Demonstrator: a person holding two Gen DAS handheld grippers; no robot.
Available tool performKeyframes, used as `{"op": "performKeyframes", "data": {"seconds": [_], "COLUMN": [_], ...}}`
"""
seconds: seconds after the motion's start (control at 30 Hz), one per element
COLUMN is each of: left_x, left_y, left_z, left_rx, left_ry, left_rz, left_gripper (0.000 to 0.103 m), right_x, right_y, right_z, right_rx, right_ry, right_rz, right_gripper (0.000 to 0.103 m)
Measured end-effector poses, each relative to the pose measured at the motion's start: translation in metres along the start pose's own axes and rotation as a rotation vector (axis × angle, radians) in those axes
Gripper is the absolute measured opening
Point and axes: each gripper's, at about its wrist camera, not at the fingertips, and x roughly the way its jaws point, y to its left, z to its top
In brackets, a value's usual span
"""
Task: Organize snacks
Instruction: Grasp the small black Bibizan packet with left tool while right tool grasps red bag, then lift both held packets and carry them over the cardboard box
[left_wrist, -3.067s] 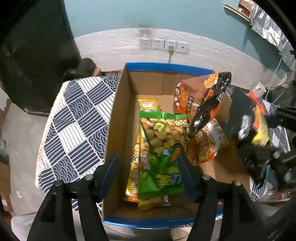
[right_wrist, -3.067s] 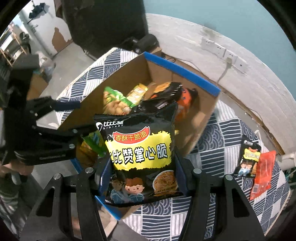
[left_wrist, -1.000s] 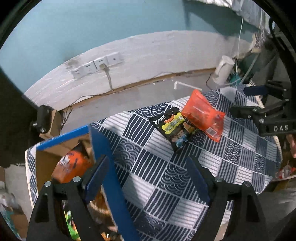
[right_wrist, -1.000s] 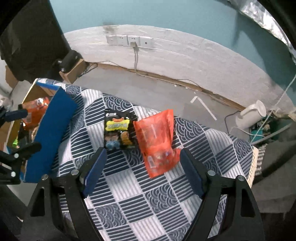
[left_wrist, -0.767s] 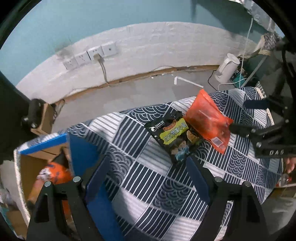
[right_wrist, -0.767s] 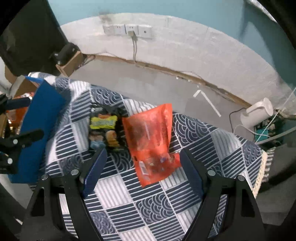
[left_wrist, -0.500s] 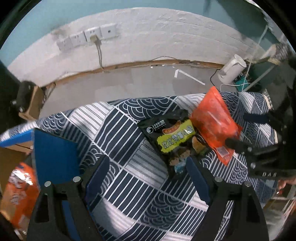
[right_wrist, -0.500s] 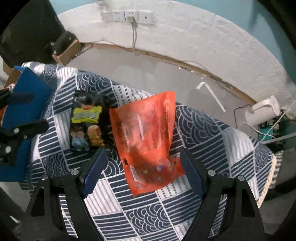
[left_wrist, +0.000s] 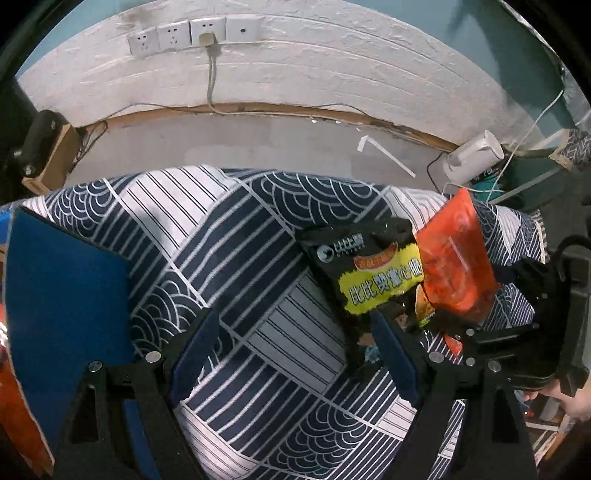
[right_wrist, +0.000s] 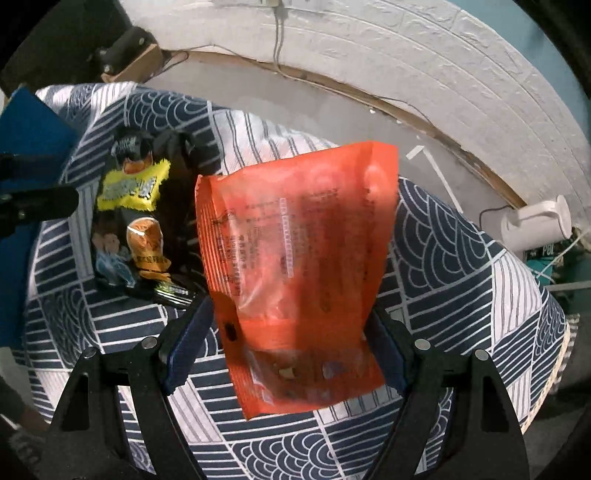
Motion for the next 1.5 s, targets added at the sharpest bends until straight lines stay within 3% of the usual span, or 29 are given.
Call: {"op": "performKeyframes", "data": {"seconds": [0.1, 0.17, 0.2, 0.3, 0.53, 1.0, 1.13, 1.3, 1.4, 1.5], "left_x": [0.003, 0.003, 0.002, 0.0, 0.009, 0.044, 0.043, 0.04, 0.037, 0.034], "left_y": [-0.006, -0.011, -0.015, -0.022, -0.044, -0.071, -0.074, -0.075, -0.072, -0.066], "left_z": [-0.003, -0.004, -0.004, -0.002, 0.01, 0.016, 0.013, 0.01, 0.01, 0.007], "left_rx": [0.017, 0.023, 0.025, 0.023, -0.024, -0.02, 0.004, 0.06, 0.072, 0.09], "left_ry": [0.001, -0.001, -0.002, -0.012, 0.013, 0.061, 0.039, 0.022, 0.023, 0.031], "left_rz": [0.017, 0.02, 0.017, 0.02, 0.008, 0.067, 0.071, 0.11, 0.096, 0.085], "left_gripper": [0.086, 0.086, 0.086, 0.086, 0.087, 0.088, 0.089, 0.072, 0.064, 0.064], "right_x": [0.005, 0.003, 0.001, -0.007, -0.016, -0.027, -0.019, -0.009, -0.009, -0.011], "right_y": [-0.004, -0.005, -0.007, -0.015, -0.029, -0.062, -0.062, -0.06, -0.056, -0.054], "right_z": [-0.002, -0.003, -0.004, -0.007, -0.015, -0.043, -0.045, -0.042, -0.04, -0.04], "right_rx": [0.004, -0.002, -0.002, 0.024, 0.048, 0.129, 0.152, 0.17, 0.152, 0.139], "right_ry": [0.013, 0.009, 0.012, 0.009, 0.009, -0.034, -0.029, -0.018, -0.017, -0.018], "right_rz": [0.011, 0.01, 0.013, 0.045, 0.003, 0.015, 0.021, 0.003, -0.002, -0.003], "right_gripper": [0.078, 0.068, 0.056, 0.047, 0.041, 0.041, 0.056, 0.063, 0.062, 0.048]}}
